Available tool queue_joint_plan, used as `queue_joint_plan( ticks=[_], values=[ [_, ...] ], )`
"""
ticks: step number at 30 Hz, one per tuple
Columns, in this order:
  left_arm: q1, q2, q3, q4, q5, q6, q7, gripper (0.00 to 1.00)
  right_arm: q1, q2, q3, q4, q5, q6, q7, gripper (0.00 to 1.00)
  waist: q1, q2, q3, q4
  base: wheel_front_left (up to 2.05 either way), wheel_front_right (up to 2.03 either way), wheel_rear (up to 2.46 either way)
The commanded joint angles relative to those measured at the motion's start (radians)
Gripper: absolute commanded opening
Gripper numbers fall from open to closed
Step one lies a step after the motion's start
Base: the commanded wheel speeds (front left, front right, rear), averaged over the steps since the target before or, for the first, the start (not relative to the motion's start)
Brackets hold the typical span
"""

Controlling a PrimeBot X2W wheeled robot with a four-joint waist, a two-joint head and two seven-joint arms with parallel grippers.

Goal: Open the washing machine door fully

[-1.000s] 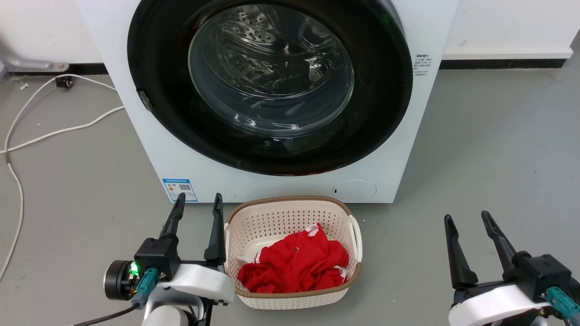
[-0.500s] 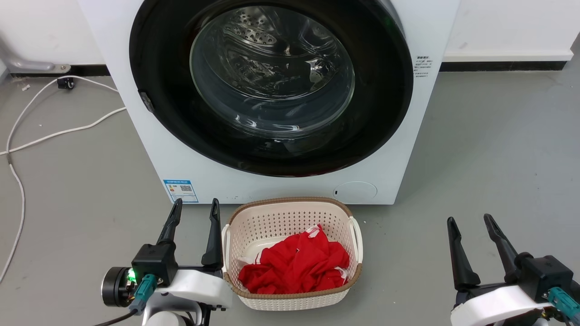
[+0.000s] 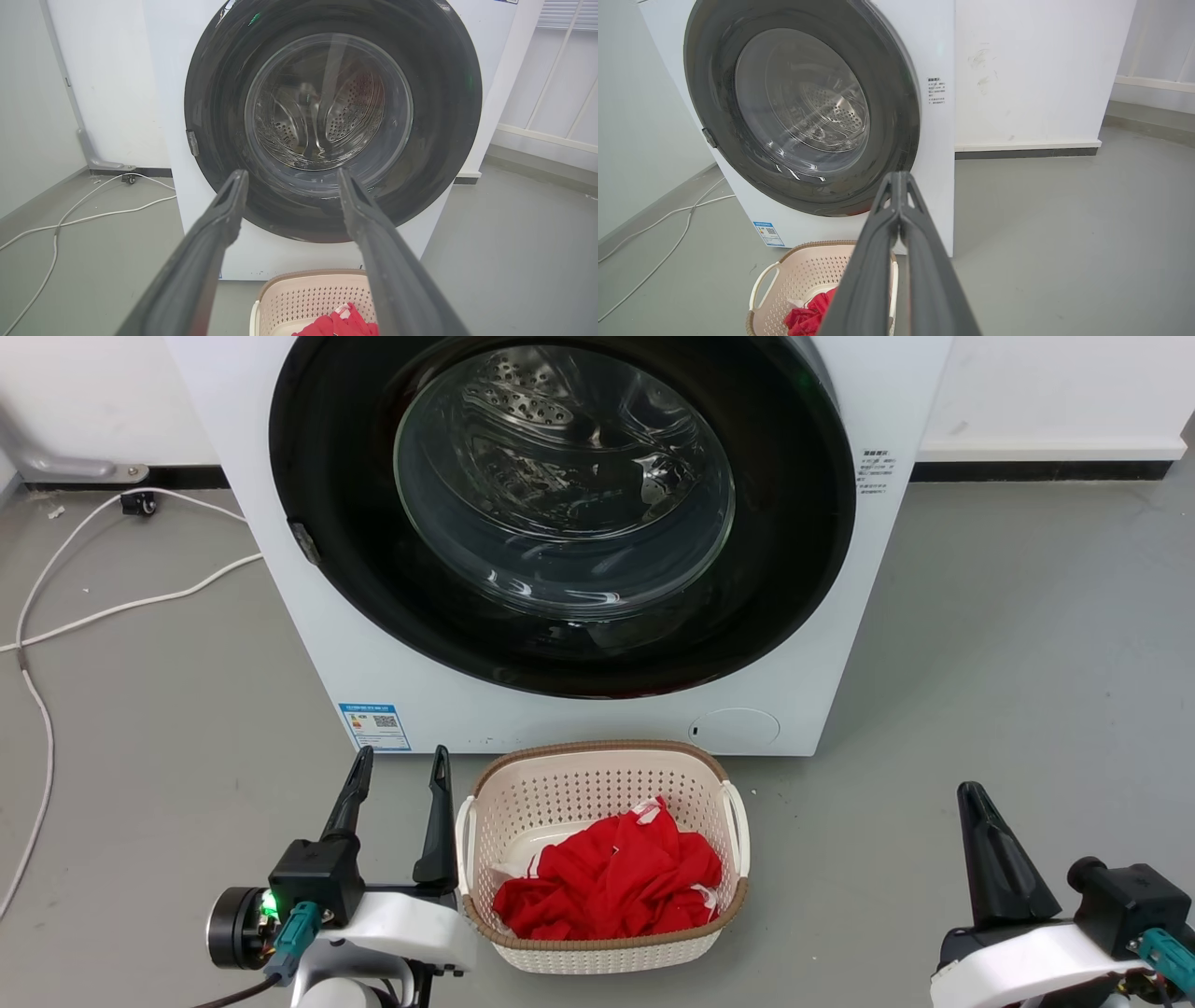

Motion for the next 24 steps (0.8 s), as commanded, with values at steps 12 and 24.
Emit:
queue_joint_plan(
  ticks=[12, 24],
  values=[
    [0.003, 0.001, 0.003, -0.009, -0.006, 0.0, -0.005, 1.0, -0.025, 0.004, 0.017, -0.047, 0.394, -0.001, -0.057, 0.0, 0.0, -0.0001, 0.003, 0.005, 0.0, 0.0, 0.0],
    [-0.006, 0.0, 0.004, -0.029, -0.007, 0.017, -0.004, 1.0, -0.146, 0.003, -0.048, -0.189, 1.21, -0.001, -0.052, 0.0, 0.0, -0.0001, 0.016, -0.004, 0.0, 0.0, 0.0]
  ],
)
